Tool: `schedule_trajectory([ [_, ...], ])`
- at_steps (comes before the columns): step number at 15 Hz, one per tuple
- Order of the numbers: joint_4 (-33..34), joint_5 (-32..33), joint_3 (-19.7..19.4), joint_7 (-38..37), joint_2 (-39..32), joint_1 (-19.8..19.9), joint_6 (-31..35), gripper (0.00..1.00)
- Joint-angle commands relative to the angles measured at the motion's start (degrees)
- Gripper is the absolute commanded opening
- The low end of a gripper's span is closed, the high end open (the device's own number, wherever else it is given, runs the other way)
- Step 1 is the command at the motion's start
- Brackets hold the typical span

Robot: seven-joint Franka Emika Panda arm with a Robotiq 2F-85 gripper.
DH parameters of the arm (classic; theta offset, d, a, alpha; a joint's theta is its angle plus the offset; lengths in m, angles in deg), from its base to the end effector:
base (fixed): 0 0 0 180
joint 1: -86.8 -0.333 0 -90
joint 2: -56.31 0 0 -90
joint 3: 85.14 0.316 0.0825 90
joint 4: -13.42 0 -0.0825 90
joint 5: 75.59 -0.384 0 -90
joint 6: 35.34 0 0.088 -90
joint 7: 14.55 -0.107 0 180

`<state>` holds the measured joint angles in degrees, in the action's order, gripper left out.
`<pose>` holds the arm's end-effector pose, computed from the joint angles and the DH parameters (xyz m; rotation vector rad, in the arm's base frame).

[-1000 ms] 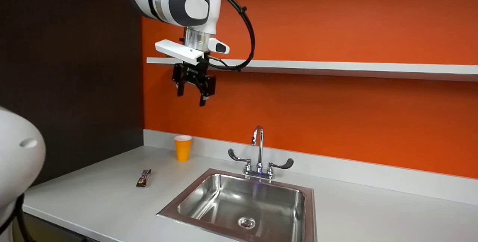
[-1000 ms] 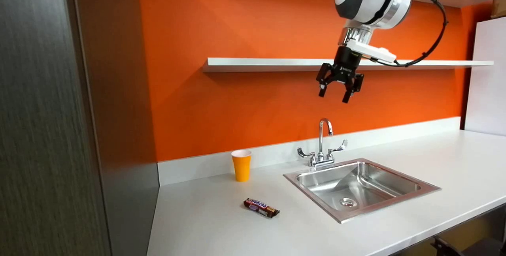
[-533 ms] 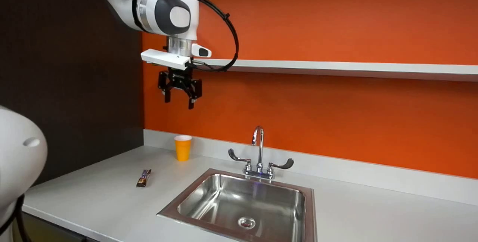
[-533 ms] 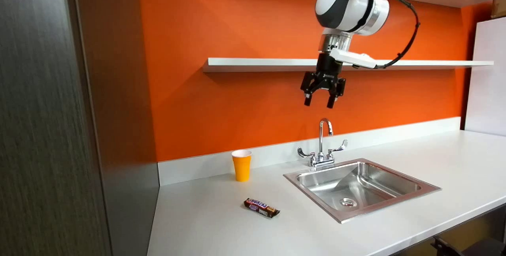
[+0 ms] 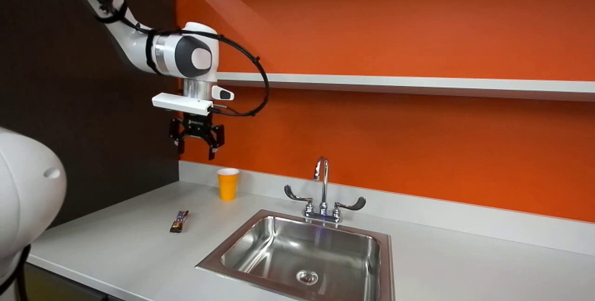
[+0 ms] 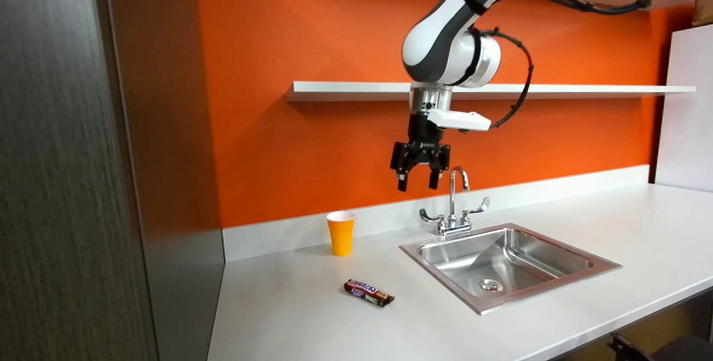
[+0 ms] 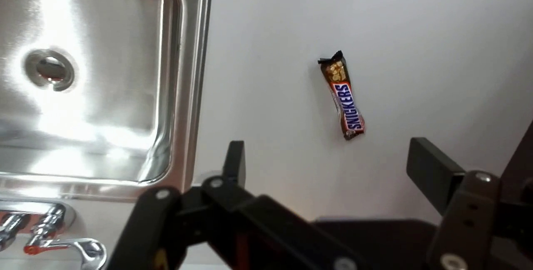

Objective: Put the brown packet in the sink.

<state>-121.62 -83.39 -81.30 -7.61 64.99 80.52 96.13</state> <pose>0.4812 0.0892 0.3978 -3.0235 -0.3213 -0.1316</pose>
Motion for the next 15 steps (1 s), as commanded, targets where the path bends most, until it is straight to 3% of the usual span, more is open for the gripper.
schedule_trajectory([
  [1, 1.4, 1.3, 1.7, -1.1, -6.2, -0.9, 3.3, 1.00],
  [15, 7.3, 3.6, 5.5, -0.5, -24.0, -4.0, 12.2, 1.00],
])
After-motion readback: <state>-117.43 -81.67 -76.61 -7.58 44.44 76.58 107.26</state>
